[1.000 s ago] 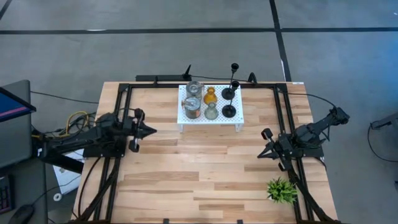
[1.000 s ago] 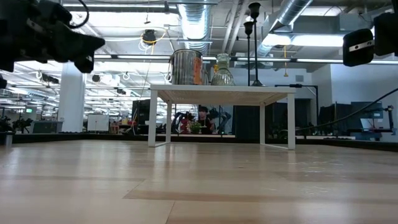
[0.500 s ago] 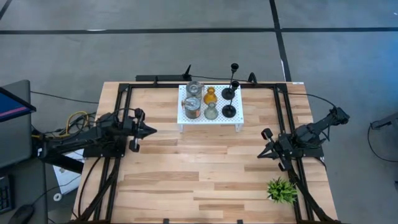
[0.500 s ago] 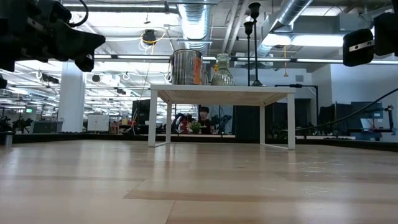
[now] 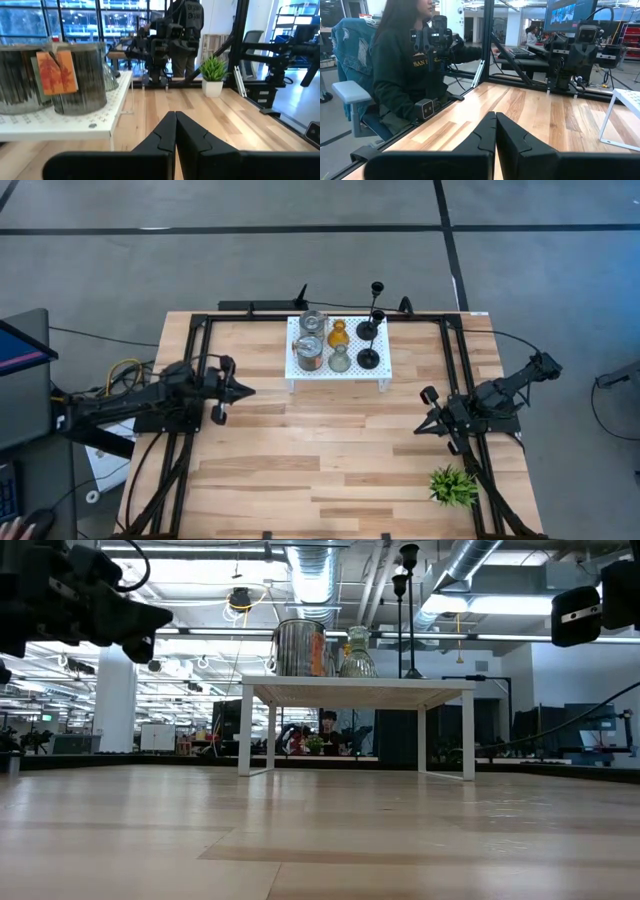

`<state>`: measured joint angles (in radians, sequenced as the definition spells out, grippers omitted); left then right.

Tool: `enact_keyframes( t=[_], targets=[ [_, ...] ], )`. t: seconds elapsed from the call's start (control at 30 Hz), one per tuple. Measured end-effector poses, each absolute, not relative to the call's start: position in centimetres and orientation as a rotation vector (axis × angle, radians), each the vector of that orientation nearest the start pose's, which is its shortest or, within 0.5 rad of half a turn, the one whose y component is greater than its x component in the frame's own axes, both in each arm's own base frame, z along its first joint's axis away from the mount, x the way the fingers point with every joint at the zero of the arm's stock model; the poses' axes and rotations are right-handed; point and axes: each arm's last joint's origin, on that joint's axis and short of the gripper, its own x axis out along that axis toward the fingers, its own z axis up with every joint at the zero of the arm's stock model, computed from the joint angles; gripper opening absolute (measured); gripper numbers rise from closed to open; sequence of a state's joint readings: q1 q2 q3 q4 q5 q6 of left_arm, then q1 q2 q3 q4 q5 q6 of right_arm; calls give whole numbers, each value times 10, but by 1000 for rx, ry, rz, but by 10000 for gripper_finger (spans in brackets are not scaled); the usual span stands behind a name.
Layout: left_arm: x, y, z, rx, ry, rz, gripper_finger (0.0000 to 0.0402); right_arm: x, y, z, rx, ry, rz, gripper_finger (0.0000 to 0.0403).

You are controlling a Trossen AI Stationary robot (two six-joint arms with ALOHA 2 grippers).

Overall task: Pick & Place candle stick holders
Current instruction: Return to Home Position

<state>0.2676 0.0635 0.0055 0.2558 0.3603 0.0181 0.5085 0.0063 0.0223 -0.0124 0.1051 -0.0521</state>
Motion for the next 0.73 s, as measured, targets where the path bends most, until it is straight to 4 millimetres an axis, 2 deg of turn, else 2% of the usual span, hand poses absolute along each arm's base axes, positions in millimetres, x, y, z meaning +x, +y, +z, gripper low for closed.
enact_keyframes(
  t=[0.73],
  targets=[
    [114, 21, 163, 1, 51, -93, 5, 86, 44, 169, -50, -14, 404, 0]
  ],
)
